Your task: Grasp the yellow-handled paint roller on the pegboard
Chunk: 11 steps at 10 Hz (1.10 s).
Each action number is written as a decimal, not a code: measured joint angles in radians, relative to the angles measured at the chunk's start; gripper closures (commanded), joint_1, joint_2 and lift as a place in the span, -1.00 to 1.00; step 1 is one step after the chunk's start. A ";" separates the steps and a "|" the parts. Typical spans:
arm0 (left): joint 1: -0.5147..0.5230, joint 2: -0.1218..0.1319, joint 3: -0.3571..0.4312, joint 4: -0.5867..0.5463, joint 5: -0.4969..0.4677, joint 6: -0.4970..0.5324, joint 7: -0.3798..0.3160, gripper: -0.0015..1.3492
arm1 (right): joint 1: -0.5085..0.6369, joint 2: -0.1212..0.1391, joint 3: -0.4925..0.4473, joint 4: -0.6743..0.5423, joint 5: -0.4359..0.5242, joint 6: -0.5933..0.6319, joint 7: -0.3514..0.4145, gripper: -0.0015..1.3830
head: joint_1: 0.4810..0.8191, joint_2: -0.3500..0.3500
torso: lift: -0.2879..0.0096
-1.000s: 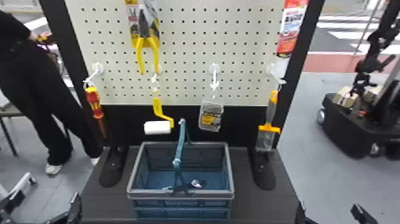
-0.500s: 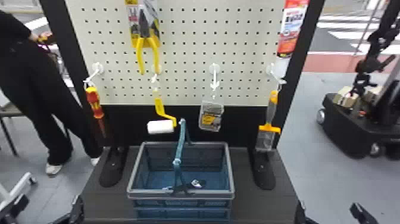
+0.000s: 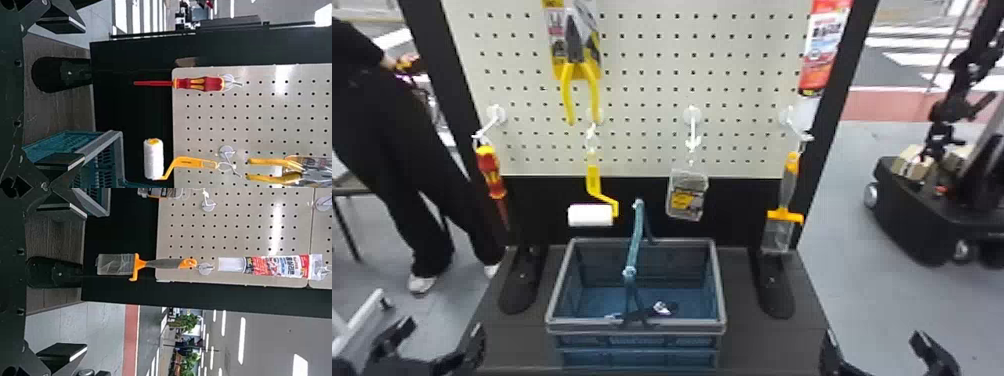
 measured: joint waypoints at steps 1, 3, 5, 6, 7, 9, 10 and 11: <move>-0.047 0.008 0.009 0.016 -0.026 0.014 -0.022 -0.77 | -0.001 0.000 0.002 -0.002 -0.001 0.000 0.007 -0.82 | -0.60 0.00 | 0.26; -0.151 0.033 0.034 0.061 -0.071 0.048 -0.135 -0.77 | -0.001 0.000 0.008 -0.005 -0.003 0.000 0.019 -0.82 | -0.60 0.00 | 0.26; -0.282 0.079 0.039 0.168 -0.065 0.099 -0.268 -0.77 | -0.006 0.000 0.016 -0.008 -0.005 0.000 0.037 -0.82 | -0.60 0.00 | 0.26; -0.347 0.098 0.037 0.240 -0.052 0.116 -0.330 -0.77 | -0.012 0.000 0.019 -0.008 -0.007 -0.002 0.051 -0.82 | -0.60 0.00 | 0.26; -0.405 0.114 0.035 0.312 -0.035 0.128 -0.381 -0.77 | -0.019 -0.001 0.023 -0.008 -0.010 -0.004 0.063 -0.82 | -0.60 0.00 | 0.26; -0.497 0.142 0.008 0.415 -0.001 0.150 -0.430 -0.77 | -0.028 -0.006 0.033 -0.009 -0.018 -0.006 0.068 -0.82 | -0.60 0.00 | 0.26; -0.543 0.154 -0.018 0.456 0.007 0.161 -0.455 -0.77 | -0.032 -0.009 0.038 -0.009 -0.020 -0.006 0.069 -0.82 | -0.60 0.00 | 0.26; -0.586 0.161 -0.045 0.491 0.010 0.171 -0.472 -0.77 | -0.039 -0.013 0.046 -0.008 -0.023 -0.006 0.069 -0.82 | -0.60 0.00 | 0.26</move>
